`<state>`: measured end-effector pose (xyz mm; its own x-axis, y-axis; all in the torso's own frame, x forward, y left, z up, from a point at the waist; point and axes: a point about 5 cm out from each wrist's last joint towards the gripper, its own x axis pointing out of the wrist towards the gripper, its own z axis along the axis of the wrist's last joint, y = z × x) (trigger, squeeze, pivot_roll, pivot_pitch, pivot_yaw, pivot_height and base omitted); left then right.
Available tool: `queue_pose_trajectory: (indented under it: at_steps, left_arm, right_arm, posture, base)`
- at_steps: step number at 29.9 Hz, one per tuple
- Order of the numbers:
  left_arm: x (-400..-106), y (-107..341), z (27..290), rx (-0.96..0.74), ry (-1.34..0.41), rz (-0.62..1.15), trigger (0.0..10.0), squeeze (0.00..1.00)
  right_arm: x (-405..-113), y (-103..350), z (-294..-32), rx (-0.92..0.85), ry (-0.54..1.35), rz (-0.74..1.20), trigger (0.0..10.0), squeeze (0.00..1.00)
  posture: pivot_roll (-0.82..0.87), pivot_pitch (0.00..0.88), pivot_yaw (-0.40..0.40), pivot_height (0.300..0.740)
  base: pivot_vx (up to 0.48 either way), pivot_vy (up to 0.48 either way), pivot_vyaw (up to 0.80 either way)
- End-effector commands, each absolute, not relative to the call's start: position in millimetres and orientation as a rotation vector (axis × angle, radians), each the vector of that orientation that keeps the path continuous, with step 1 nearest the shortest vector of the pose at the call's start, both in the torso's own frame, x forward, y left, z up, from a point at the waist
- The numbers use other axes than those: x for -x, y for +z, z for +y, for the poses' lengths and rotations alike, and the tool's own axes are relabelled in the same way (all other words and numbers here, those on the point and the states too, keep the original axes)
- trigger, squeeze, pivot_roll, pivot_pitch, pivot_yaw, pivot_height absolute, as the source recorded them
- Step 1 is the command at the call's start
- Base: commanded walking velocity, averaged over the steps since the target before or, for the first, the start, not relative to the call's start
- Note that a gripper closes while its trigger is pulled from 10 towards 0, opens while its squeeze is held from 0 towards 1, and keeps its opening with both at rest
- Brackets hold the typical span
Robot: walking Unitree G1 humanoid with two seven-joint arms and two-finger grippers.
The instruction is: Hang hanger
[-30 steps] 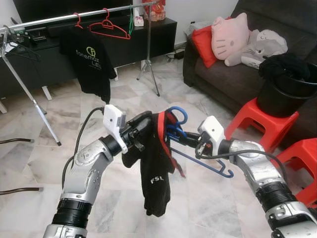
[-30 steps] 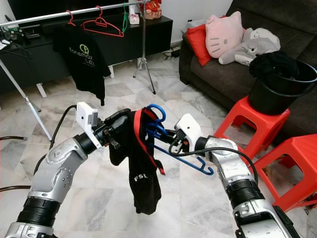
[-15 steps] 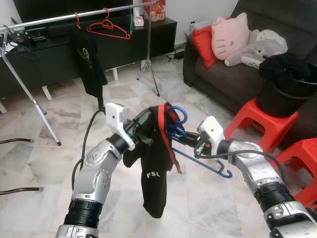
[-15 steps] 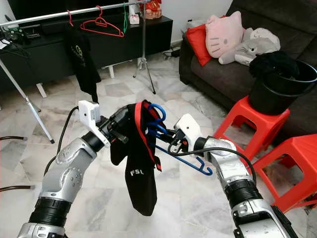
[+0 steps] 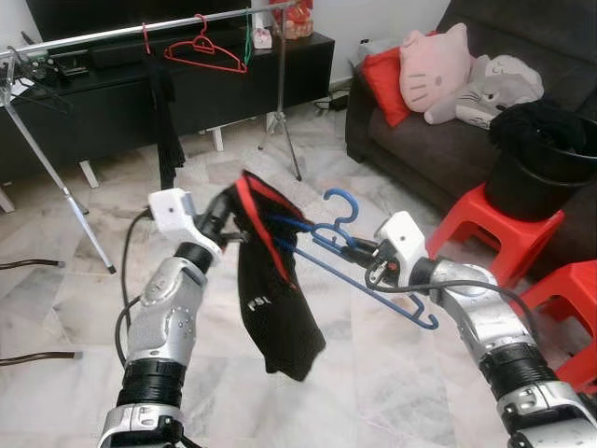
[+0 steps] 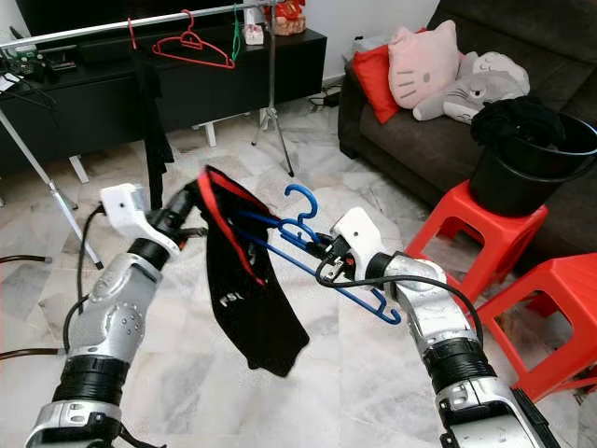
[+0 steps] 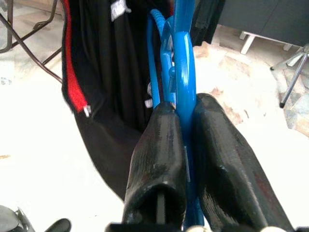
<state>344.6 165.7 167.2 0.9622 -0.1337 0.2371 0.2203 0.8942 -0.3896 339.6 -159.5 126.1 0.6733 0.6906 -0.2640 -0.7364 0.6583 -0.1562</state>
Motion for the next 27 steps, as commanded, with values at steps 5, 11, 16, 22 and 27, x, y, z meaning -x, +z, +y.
queue_pose_trajectory:
  at_steps: [5, 11, 16, 22, 27]
  left_arm:
    - [-348, 176, 179, 0.413, -0.074, -0.264, 0.0, 0.0]
    - [-350, 175, 189, 0.411, 0.018, -0.276, 0.0, 0.0]
    - [-351, 173, 196, 0.395, 0.086, -0.274, 0.0, 0.0]
    - [-352, 172, 205, 0.391, 0.15, -0.282, 0.0, 0.0]
    - [-354, 176, 201, 0.402, 0.101, -0.299, 0.0, 0.0]
  right_arm:
    - [-337, 129, -164, 0.28, 0.797, 0.188, 0.0, 0.0]
    - [-334, 131, -167, 0.284, 0.78, 0.187, 0.0, 0.0]
    - [-332, 133, -169, 0.277, 0.769, 0.181, 0.0, 0.0]
    - [-318, 130, -167, 0.301, 0.867, 0.231, 0.0, 0.0]
    - [-305, 122, -164, 0.337, 0.981, 0.29, 0.0, 0.0]
  posture:
    - [-0.01, 0.0, -0.058, 0.74]
    - [-0.02, 0.0, -0.062, 0.74]
    - [-0.02, 0.0, -0.062, 0.74]
    - [-0.02, 0.0, -0.062, 0.74]
    - [-0.03, 0.0, -0.061, 0.74]
  base:
    - [0.0, 0.0, 0.0]
    - [0.0, 0.0, 0.0]
    - [0.0, 0.0, 0.0]
    - [0.0, 0.0, 0.0]
    - [0.0, 0.0, 0.0]
